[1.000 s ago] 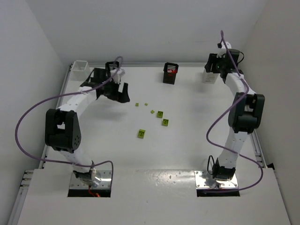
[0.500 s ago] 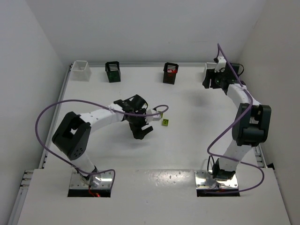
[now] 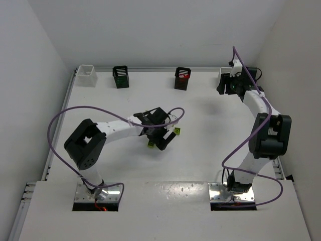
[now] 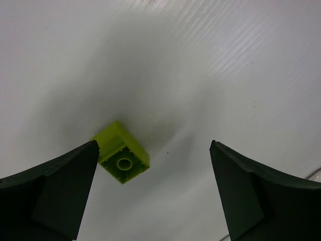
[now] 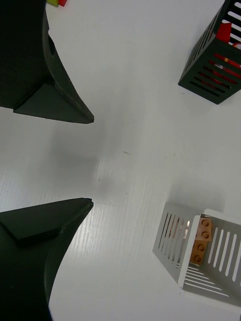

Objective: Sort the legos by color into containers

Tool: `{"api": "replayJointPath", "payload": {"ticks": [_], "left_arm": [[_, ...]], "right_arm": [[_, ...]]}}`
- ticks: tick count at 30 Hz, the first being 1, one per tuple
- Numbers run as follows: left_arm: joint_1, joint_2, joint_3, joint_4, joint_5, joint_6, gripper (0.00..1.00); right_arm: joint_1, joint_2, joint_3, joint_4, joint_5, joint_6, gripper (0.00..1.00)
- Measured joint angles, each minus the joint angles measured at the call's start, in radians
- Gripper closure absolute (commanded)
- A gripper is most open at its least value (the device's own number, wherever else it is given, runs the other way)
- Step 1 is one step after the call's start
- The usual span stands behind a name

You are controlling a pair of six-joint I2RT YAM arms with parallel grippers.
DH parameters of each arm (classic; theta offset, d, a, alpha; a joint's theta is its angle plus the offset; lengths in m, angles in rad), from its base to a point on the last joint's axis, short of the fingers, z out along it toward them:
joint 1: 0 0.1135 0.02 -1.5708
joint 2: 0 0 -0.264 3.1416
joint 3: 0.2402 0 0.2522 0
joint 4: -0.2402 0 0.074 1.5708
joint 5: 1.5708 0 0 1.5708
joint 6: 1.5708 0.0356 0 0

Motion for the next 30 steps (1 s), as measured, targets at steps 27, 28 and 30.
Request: {"api": "replayJointPath", "payload": {"ticks": [27, 28, 30], "left_arm": [[-0.021, -0.004, -0.110, 0.045, -0.230, -0.201, 0.43], [-0.020, -0.001, -0.110, 0.048, -0.223, -0.200, 0.47], [-0.011, 0.014, -0.103, 0.043, -0.203, -0.189, 0.62]], "right_arm": [[0.000, 0.000, -0.027, -0.012, -0.012, -0.014, 0.37], [0.000, 0.000, -0.027, -0.012, -0.013, -0.014, 0.37], [0.000, 0.000, -0.027, -0.012, -0.016, -0.014, 0.37]]}}
